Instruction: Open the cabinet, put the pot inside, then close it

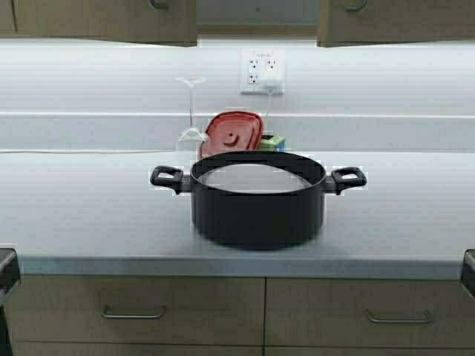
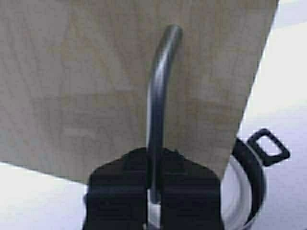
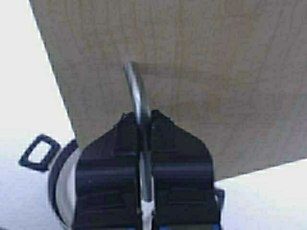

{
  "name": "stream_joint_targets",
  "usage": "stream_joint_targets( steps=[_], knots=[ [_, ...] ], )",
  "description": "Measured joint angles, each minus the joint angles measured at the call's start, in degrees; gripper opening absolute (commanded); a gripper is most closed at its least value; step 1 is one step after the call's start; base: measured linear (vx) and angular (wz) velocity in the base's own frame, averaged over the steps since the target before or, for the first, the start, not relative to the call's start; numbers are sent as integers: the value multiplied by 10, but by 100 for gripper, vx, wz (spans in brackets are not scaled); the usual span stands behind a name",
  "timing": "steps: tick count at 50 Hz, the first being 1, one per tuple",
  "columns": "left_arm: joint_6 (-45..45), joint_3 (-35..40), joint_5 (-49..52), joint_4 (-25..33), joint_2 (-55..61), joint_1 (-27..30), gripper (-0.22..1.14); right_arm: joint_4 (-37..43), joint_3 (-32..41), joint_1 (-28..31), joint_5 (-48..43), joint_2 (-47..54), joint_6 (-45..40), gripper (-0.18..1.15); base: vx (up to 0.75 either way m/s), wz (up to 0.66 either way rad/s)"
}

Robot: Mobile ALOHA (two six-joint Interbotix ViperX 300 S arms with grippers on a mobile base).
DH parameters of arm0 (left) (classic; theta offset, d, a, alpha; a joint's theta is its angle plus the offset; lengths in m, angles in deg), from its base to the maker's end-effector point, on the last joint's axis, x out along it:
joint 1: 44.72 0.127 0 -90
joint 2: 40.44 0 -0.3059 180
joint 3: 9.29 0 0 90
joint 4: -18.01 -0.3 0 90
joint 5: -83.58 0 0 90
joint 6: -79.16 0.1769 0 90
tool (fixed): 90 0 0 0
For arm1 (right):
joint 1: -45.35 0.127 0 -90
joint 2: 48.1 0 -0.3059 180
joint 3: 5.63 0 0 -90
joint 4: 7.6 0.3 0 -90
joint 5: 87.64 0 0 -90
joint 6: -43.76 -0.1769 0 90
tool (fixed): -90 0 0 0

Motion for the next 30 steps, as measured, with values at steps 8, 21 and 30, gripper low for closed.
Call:
stream_joint_targets(
  steps=[8,21,30],
  knots=[
    [0,0,30,-7,-11,43,2,-8,0,-28,5,1,-4,6,-15,-2],
    [-7,-8,79,-31,-44,124,2,-17,0,-83,34,-3,-4,6,-11,-7],
    [-10,-37,83,-36,-81,156,21,-22,-1,-112,45,-1,-9,47,-9,-8]
  ],
)
